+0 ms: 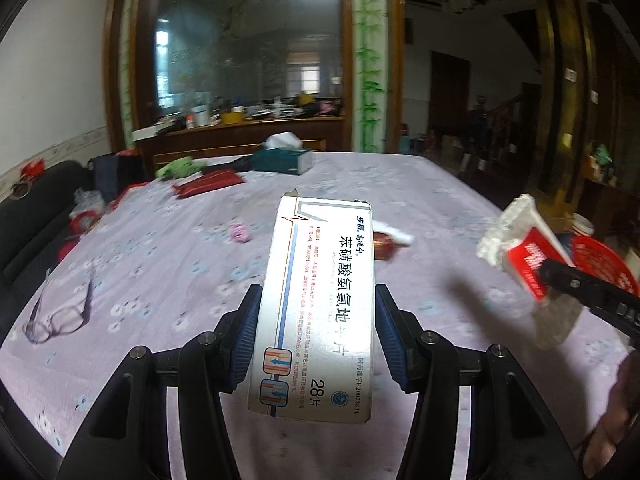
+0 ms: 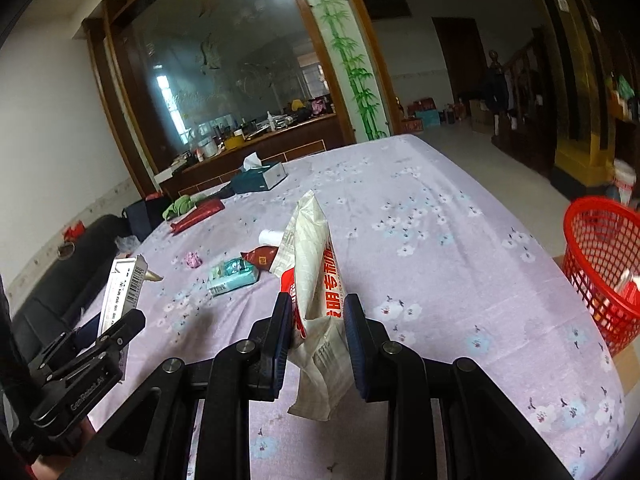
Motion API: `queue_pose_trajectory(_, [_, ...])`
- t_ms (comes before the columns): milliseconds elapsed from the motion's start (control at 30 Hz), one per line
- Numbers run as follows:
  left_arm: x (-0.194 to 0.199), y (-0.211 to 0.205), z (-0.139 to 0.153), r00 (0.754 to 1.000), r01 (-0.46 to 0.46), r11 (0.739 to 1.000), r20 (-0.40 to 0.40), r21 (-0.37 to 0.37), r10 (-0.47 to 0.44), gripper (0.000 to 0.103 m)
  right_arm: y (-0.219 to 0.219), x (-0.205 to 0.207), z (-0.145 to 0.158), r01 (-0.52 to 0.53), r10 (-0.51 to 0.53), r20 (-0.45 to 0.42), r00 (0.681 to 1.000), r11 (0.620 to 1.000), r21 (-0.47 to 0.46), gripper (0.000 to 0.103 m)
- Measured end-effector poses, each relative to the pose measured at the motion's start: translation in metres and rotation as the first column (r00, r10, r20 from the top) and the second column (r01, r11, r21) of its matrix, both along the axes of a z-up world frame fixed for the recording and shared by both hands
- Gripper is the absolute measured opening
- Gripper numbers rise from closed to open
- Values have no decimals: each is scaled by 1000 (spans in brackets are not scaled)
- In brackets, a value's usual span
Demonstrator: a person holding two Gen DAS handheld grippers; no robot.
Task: Collect trash
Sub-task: 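Carry the white box and packet over the red basket and open both tools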
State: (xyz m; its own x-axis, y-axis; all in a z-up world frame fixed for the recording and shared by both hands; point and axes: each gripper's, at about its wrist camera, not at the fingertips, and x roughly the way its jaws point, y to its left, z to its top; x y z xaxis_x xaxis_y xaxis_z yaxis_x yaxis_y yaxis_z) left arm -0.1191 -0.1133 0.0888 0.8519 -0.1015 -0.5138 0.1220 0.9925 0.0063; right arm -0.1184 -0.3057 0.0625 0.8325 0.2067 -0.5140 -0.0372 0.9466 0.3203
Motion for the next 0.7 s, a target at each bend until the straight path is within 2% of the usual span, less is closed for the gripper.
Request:
queue_pose_trajectory(167, [2, -31, 16, 993, 109, 993, -37, -44, -111, 53, -27, -7, 6, 15, -13, -31, 999, 996, 85, 28])
queue_pose_trajectory(367, [13, -81, 35, 962, 250, 963, -85, -102, -259, 53, -78, -29, 21, 94, -91, -24, 996, 983, 158, 28])
queue_pose_trajectory(467, [16, -115, 44, 932, 334, 934, -107, -123, -348, 53, -111, -43, 29, 150, -150, -18, 989, 969, 194, 29])
queue_pose_trajectory(633, [24, -189, 54, 862, 471, 868, -129, -154, -491, 53, -172, -68, 36, 282, -286, -13, 958, 932, 229, 29])
queue_pose_trajectory(700, [30, -222, 57, 826, 522, 835, -142, -175, -546, 53, -198, -76, 36, 335, -340, -23, 940, 909, 247, 29])
